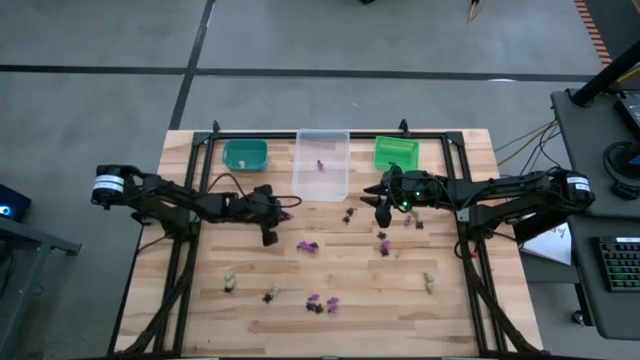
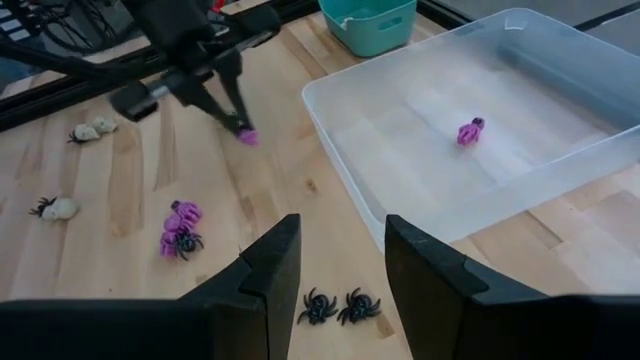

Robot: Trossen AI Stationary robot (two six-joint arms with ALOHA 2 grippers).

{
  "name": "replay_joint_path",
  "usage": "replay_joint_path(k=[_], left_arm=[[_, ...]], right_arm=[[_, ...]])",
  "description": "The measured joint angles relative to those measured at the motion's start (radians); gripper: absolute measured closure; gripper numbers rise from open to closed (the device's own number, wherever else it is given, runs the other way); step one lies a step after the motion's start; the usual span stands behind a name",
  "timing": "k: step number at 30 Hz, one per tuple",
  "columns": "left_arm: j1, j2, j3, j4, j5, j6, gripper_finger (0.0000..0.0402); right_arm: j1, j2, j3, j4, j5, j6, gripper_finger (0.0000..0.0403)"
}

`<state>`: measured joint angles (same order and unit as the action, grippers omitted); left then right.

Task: Sort Halloween decoration
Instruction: Put the violet skeleton toy into the transparent bin

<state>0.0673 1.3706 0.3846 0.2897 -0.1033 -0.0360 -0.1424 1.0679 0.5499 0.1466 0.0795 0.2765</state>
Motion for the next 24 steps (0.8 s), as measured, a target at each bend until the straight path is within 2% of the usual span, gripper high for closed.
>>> replay_joint_path(k=[3, 11, 18, 24], left_arm=[[-0.001, -0.033, 0.027, -0.02, 0.036, -0.011, 0.0388], [0.001, -0.093, 0.152, -0.055, 0.036, -0.004, 0.0389], [0.035, -0.04, 0.342, -0.123, 0.017, 0.189, 0.0389], [0.143, 0.067, 0.494, -0.221, 0.015, 0.343, 0.039]], right_arm=[[0.0, 0.0, 0.0, 0.0, 0.0, 0.0, 0.0268], [0.0, 0.0, 0.0, 0.0, 0.0, 0.0, 0.0268], [0.0, 0.0, 0.0, -0.001, 0.0, 0.013, 0.0268], [0.0, 0.0, 0.0, -0.002, 0.0, 0.012, 0.0268]])
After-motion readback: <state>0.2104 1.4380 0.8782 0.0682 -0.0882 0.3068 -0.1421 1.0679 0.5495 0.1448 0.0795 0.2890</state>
